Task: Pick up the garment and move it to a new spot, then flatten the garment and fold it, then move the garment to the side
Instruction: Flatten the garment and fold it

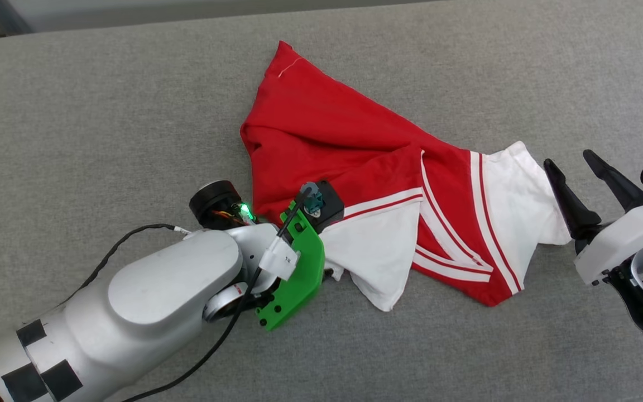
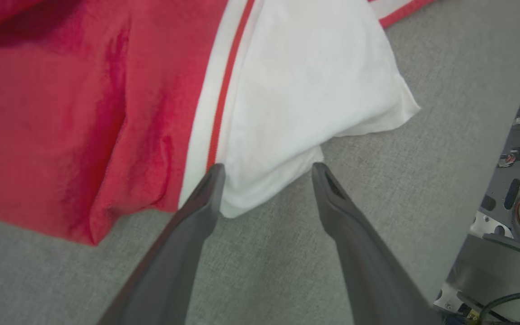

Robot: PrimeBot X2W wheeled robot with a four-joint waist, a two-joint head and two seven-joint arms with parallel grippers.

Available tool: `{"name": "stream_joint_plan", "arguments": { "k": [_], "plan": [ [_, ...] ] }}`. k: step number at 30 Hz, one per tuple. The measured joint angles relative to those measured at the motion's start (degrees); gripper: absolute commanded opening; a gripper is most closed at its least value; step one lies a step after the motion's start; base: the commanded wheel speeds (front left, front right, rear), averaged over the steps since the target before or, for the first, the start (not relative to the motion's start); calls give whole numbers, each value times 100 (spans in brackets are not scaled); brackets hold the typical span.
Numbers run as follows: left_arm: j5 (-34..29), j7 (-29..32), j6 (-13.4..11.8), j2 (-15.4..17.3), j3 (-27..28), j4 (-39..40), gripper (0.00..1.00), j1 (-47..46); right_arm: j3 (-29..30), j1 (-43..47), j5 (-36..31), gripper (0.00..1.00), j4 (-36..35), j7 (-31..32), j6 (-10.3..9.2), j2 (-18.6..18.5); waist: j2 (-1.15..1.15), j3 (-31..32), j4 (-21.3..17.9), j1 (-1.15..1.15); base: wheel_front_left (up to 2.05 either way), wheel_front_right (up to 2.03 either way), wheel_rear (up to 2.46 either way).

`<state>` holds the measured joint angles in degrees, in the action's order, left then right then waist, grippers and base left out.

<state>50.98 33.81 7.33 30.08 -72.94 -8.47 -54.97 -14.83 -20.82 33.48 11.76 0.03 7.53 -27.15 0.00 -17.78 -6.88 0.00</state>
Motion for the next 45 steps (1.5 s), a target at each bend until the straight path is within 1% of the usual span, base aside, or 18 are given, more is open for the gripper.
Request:
{"name": "stream_joint_plan", "arguments": {
  "k": [3,6,7,8,9,11,14,17,18,23,27,29,32,35,41,45],
  "plan": [
    [18,154,0,1,-29,-200,100,2,-36,-91,-4,100,-3,-3,0,56,0,-185,-67,0,0,0,0],
    [-55,441,0,-7,26,-215,100,36,-64,-159,-5,100,42,-32,0,74,0,-355,-124,0,0,0,0],
    [-225,589,1,-4,67,-162,75,62,-75,-172,-5,100,70,-57,0,77,0,-407,-141,0,0,0,0],
    [-367,659,0,-4,88,-85,39,80,-84,-174,-5,100,101,-86,0,79,0,-449,-157,0,0,0,0],
    [-383,613,0,4,105,-47,0,94,-88,-174,-5,100,145,-97,0,77,0,-479,-167,0,0,0,0],
    [-382,420,-1,21,121,-26,0,110,-89,-173,-4,100,223,-137,0,73,0,-483,-162,0,0,0,0],
    [-357,-232,-1,107,63,19,0,135,-76,-154,7,100,332,-172,0,29,0,-408,-138,0,0,0,0],
    [-110,-775,0,222,203,171,0,264,-23,-66,34,100,409,-213,0,-36,0,-294,-83,0,0,0,0],
    [18,-957,0,308,326,283,0,298,2,8,57,100,447,-214,0,-58,0,-230,-42,0,0,0,0],
    [197,-1180,-34,893,653,676,0,300,25,221,114,100,512,-213,0,-93,0,23,191,0,0,0,0],
    [269,-1270,-245,1466,864,834,0,393,22,238,120,100,530,-212,0,-94,0,211,396,0,0,0,0],
    [237,-1338,-353,1781,915,806,0,486,19,246,120,100,535,-212,0,-97,0,277,471,0,0,0,0],
    [236,-1439,-458,2139,929,666,0,728,19,260,127,100,541,-212,0,-108,0,320,535,0,0,0,0],
    [159,-1546,-538,2417,847,470,0,1000,24,297,148,100,554,-212,0,-132,0,298,528,0,0,0,0],
    [422,-1798,-721,2481,789,-30,0,1558,96,383,159,100,576,-212,0,-171,0,232,512,0,0,0,0],
    [582,-1859,-783,2375,757,-371,0,1756,113,403,159,100,582,-188,0,-174,0,206,540,0,0,0,0]
  ]
}}
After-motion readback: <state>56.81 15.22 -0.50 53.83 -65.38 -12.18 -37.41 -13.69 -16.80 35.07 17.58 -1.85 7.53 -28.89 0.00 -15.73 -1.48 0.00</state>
